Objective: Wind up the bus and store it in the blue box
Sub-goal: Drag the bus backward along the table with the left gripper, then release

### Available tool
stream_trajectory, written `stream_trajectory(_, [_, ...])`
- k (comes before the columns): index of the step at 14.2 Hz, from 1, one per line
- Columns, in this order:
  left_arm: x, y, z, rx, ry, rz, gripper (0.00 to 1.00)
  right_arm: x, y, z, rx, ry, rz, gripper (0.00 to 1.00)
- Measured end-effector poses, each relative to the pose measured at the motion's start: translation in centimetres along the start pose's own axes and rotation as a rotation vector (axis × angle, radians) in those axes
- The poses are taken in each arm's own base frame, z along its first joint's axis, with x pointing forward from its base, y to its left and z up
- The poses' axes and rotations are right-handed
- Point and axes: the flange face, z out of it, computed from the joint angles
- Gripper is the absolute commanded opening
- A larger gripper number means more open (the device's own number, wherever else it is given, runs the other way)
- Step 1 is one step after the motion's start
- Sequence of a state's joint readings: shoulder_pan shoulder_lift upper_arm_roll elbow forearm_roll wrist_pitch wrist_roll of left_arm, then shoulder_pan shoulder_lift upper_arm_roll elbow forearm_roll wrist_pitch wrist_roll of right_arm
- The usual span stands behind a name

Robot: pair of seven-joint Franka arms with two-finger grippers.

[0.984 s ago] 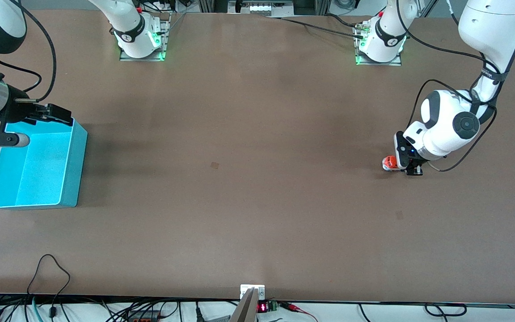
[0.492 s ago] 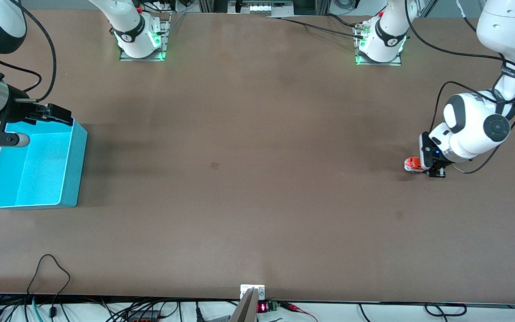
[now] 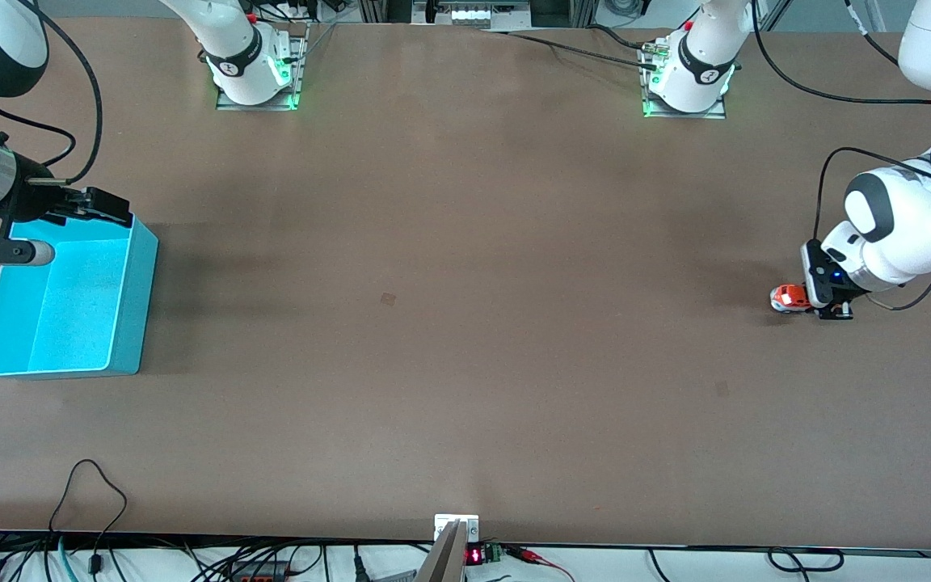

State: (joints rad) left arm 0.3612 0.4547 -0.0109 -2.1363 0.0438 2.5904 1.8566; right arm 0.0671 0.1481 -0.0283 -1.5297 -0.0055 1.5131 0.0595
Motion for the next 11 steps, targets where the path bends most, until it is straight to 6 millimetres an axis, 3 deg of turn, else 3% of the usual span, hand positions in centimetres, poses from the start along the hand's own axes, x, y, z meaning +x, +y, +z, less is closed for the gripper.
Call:
stream_trajectory(3, [-2.5,0.1,0.0,0.006,-0.003,0.022,0.21,0.0,0.0,0.0,0.0,-0.001,0.0,1.0])
stream_trajectory(4, [-3.1,0.1,0.0,0.008,-0.003,0.028,0.27,0.0,0.0,0.0,0.0,-0.001,0.001,1.0])
stream_trajectory(6, [-3.7,0.0,0.0,0.001,-0.001,0.035,1.0,0.0,0.0,0.0,0.0,-0.001,0.001,1.0])
stream_trajectory(9, [-3.1,-0.3,0.4,-0.095,0.039,0.048,1.0,0.0,0.0,0.0,0.0,-0.001,0.0,1.0])
stream_trajectory(11, [-2.0,-2.3,-1.8,-0.135,0.052,0.069,1.0,0.0,0.0,0.0,0.0,-0.001,0.0,1.0])
